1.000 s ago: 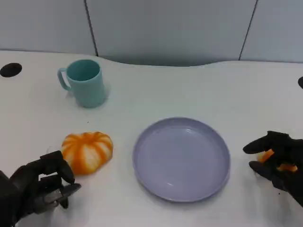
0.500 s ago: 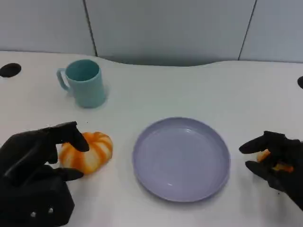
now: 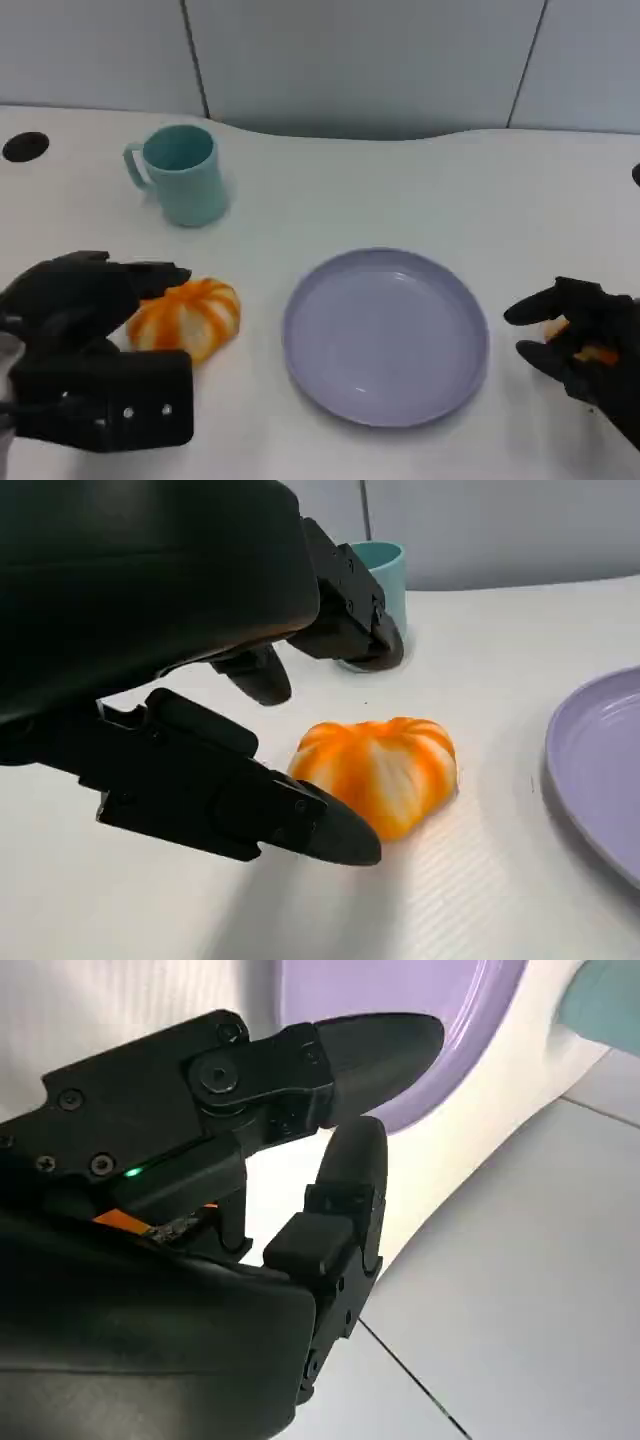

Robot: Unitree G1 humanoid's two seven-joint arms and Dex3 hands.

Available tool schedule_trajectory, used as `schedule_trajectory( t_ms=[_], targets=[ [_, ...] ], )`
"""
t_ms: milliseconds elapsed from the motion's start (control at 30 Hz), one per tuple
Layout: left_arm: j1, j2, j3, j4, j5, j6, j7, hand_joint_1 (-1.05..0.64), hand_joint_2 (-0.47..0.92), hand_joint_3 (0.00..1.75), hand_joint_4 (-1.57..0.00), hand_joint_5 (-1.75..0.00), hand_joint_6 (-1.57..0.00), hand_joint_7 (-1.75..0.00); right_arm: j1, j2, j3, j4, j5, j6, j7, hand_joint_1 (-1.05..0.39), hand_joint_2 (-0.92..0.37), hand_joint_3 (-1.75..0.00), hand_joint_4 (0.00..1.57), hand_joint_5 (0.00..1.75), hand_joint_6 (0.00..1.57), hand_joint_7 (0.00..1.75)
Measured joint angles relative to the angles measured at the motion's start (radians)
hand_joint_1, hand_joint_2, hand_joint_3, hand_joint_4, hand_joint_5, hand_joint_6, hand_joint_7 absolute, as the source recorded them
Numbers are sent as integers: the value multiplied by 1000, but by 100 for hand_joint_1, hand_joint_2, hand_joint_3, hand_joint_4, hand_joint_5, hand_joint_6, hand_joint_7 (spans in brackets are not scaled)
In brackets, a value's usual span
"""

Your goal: Grasp the bread from the table and place it into the plate.

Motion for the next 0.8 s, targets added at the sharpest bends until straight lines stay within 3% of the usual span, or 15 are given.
schedule_trajectory(
  t_ms=[567,800],
  targets=[
    [-227,-58,-155,275,24,88,-22,-68,82,0,0,-62,-23,-1,9,6,0,-25,-4,0,-8,-27,-92,-19,75,117,75,76],
    [-298,-86,-230,391,53,113,-20,-58,76,0,0,-59,-26,-2,27,7,-2,-54,-2,3,-5,-28,-92,-21,74,118,75,77]
  ],
)
